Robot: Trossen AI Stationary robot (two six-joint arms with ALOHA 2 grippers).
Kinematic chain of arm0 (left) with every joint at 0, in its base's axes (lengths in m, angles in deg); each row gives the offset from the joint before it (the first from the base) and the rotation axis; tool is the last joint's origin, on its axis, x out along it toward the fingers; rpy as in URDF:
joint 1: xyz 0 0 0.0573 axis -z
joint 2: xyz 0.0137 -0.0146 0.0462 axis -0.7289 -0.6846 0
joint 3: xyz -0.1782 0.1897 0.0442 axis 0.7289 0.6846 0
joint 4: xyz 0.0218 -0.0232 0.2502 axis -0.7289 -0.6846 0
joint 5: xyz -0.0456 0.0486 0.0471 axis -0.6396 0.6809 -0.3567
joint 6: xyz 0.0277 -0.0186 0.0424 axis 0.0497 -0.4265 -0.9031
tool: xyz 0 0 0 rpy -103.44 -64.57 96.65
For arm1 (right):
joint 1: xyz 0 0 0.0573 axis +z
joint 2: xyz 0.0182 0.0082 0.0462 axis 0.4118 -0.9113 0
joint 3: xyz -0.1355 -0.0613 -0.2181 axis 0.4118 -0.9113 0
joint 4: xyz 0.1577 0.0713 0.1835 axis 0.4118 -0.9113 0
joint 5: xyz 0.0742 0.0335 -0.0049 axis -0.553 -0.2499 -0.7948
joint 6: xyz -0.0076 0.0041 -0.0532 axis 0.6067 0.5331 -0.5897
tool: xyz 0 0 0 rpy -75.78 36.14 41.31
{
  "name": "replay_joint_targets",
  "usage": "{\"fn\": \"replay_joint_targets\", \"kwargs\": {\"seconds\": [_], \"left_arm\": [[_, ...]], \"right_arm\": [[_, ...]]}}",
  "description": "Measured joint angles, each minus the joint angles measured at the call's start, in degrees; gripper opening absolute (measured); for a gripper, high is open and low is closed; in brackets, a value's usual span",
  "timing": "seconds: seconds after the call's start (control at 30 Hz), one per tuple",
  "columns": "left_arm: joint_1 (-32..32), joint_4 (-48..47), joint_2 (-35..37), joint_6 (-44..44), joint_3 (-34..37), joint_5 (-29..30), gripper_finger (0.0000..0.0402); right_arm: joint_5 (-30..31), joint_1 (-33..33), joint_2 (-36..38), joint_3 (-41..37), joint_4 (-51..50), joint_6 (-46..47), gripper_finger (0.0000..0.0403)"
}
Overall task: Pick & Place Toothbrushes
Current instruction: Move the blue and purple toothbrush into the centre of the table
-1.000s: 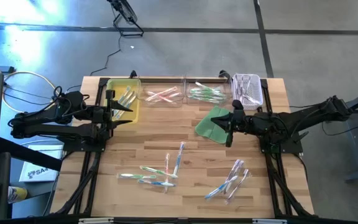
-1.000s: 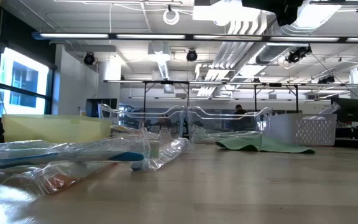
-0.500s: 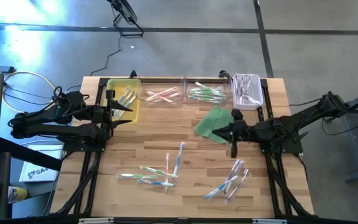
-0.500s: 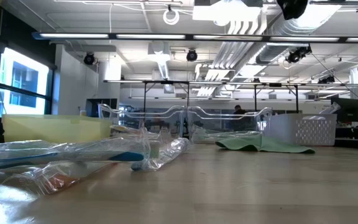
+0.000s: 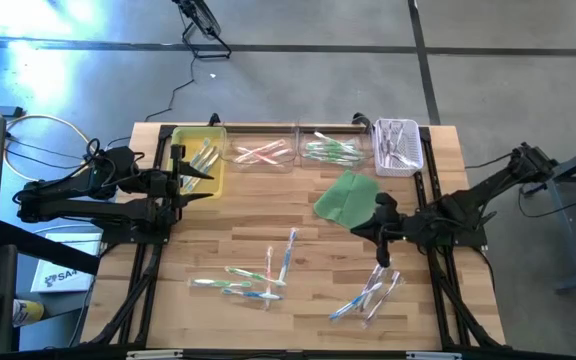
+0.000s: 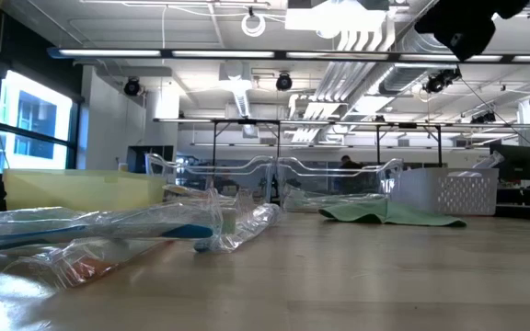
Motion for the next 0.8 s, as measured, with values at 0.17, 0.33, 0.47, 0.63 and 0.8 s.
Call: {"fn": "replay_joint_targets", "kwargs": {"seconds": [0.17,0.33,0.47,0.63,0.8], "left_arm": [[0.0,-0.3,0.0,-0.2,0.0,0.0,0.0171],[0.0,-0.4,0.0,-0.4,0.0,0.0,0.0171],[0.0,-0.4,0.0,-0.4,0.0,0.0,0.0171],[0.0,-0.4,0.0,-0.4,0.0,0.0,0.0171],[0.0,-0.4,0.0,-0.4,0.0,-0.4,0.0171]], "right_arm": [[0.0,0.3,0.0,0.0,-1.8,2.9,0.0002],[0.0,0.2,0.0,0.0,-1.8,2.7,0.0002],[0.0,0.2,0.0,0.0,-1.8,2.5,0.0002],[0.0,0.2,0.0,0.0,-2.0,2.5,0.0003],[0.0,0.2,0.0,0.0,-2.2,2.5,0.0003]]}}
